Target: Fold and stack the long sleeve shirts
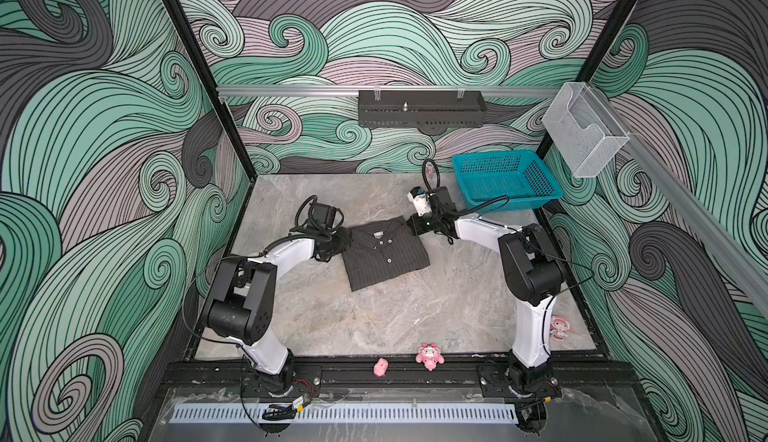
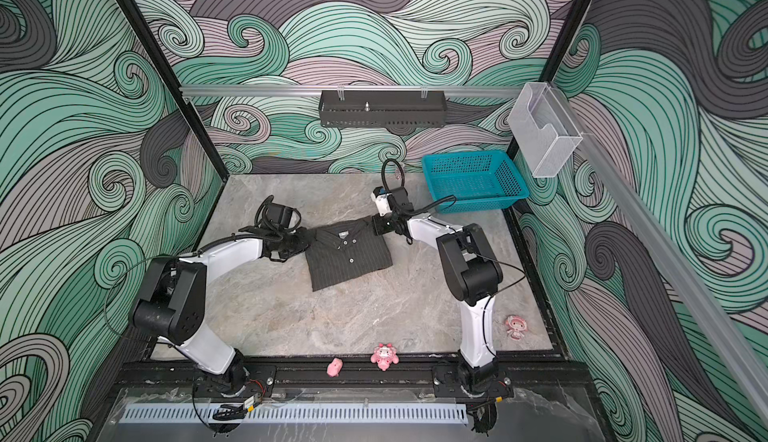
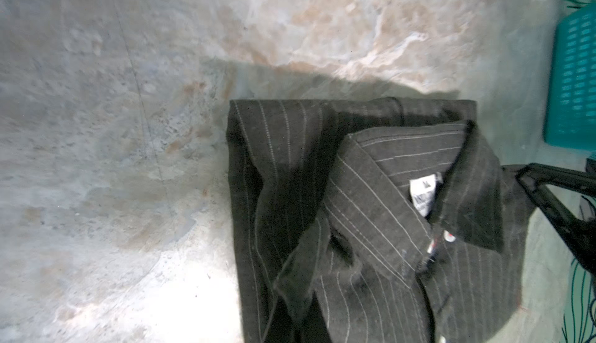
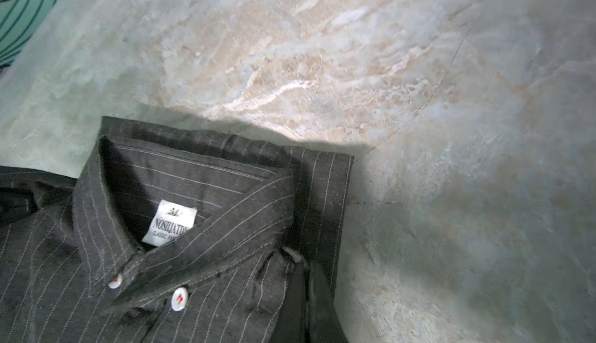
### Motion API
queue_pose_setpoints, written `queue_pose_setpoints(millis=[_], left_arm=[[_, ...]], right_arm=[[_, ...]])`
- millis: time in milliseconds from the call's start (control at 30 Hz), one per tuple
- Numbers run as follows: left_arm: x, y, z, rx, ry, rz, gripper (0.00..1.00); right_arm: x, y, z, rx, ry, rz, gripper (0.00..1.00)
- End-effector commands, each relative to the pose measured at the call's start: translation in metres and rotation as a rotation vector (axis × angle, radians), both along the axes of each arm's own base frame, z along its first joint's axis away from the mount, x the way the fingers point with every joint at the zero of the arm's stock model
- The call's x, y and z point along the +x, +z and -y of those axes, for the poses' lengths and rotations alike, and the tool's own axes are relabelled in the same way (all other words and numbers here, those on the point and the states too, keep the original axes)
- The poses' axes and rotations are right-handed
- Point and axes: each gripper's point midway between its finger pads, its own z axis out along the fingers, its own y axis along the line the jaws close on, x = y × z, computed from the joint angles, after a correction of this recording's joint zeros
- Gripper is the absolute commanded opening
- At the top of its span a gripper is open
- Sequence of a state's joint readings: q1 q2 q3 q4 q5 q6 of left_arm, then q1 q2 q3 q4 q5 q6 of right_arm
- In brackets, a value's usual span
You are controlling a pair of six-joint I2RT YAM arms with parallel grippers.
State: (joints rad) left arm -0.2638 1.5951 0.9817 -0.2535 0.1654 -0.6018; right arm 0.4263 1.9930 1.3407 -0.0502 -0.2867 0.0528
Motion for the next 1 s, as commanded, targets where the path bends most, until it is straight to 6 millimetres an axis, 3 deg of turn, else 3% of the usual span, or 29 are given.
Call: queue_pose_setpoints(millis=[0,133,367,500,600,667,733,833,967], left_arm=[[0.015,0.054,-0.002,0.016,-0.025,0.162,0.0],[0.025,0.039,-0.012,0.078,0.001,0.108,0.0],[0.033,-0.024,-0.026,0.141,0.091,-0.046,0.0],[0.038,-0.034,-0.041,0.175,0.151,-0.063,0.0],[0.043,-0.024,-0.046,0.171,0.168,-0.051,0.07],[0.044,-0.011,-0.047,0.175,0.167,-0.031,0.3],[0.04,0.003,-0.047,0.166,0.161,-0.018,0.42],[0.028,0.026,-0.035,0.126,0.108,0.01,0.55],[0.005,0.033,0.004,0.03,0.001,-0.005,0.55]], right_arm=[[0.01,0.036,0.002,0.033,-0.023,0.1,0.0],[0.021,0.027,-0.002,0.021,-0.03,0.072,0.0],[0.028,-0.01,-0.009,-0.011,-0.056,-0.045,0.03],[0.026,-0.017,-0.01,-0.006,-0.068,-0.076,0.11],[0.023,-0.008,-0.008,0.003,-0.079,-0.069,0.29],[0.018,0.001,-0.003,0.001,-0.089,-0.066,0.47],[0.009,0.009,0.0,0.009,-0.094,-0.076,0.56],[-0.01,0.01,-0.001,0.034,-0.075,-0.138,0.63],[-0.036,-0.006,-0.002,0.04,-0.063,-0.237,0.64]])
